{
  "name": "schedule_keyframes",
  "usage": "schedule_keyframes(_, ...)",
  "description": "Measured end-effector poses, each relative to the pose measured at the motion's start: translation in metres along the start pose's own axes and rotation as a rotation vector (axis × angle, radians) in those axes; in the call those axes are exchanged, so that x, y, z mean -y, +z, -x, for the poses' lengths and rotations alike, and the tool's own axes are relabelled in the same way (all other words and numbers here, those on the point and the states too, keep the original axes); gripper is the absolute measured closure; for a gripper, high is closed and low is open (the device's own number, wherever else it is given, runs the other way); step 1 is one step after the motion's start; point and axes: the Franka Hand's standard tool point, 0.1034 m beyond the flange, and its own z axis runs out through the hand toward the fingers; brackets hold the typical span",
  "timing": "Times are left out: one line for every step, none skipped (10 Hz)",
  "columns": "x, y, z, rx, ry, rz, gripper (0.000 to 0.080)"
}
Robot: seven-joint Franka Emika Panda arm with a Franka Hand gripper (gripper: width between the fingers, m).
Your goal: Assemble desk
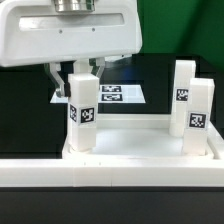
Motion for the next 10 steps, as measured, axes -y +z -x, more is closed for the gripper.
schedule_keyframes(0.0016, 0.0008, 0.0000, -0.005, 0.141, -0.006, 0.0511)
schedule_keyframes(0.0009, 0.0009, 0.0007, -0.011, 0.261, -0.015, 0.0511)
schedule_keyframes(0.0004, 0.0009, 0.0012, -0.014, 0.356, -0.021, 0.0511)
schedule_keyframes(0.0013, 0.0008, 0.0005, -0.017, 0.449, -0.019, 0.0511)
schedule_keyframes(0.0038, 0.0010, -0.0017, -0.022, 0.584, -0.015, 0.0511)
schedule_keyframes(0.0040, 0.0011, -0.0019, -0.021, 0.676, -0.012, 0.0511)
schedule_keyframes(0.0043, 0.0011, -0.0024, -0.021, 0.744, -0.011, 0.0511)
schedule_keyframes(0.0042, 0.0009, -0.0031, -0.020, 0.852, -0.009, 0.0510)
schedule_keyframes(0.0042, 0.0008, -0.0033, -0.019, 0.915, -0.008, 0.0509)
schedule_keyframes(0.0043, 0.0008, -0.0035, -0.020, 0.990, -0.007, 0.0509)
